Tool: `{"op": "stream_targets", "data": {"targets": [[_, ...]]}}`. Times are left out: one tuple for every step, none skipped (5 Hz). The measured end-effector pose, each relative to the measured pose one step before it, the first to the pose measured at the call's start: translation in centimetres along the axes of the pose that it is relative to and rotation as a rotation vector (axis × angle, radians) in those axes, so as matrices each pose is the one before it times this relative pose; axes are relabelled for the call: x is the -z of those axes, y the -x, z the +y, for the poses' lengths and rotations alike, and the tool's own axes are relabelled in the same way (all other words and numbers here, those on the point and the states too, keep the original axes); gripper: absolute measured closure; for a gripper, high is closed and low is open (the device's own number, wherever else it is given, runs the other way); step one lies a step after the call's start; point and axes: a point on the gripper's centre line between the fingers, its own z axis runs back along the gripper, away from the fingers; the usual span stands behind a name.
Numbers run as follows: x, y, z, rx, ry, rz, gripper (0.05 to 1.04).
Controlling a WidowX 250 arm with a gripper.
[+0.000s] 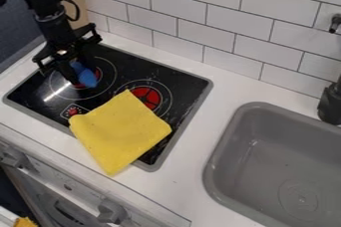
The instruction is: Put the blue spoon on top of the left burner and yellow cloth
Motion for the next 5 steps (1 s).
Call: {"op": "stream_targets", "data": {"targets": [[-0.004, 1.193, 1.321, -0.0194, -0.0213, -0.0135, 0.646], [0.514, 0.784, 0.948, -0.0021, -0.0328, -0.0228, 0.647], [0.333, 0.611, -0.314, 0.0095, -0.0704, -0.0617, 0.647], [0.514, 0.434, 0.056, -0.0194, -0.0804, -0.0438, 0.647], [0.209, 0.056, -0.318, -0.0288, -0.0516, -0.0148, 0.6]]}}
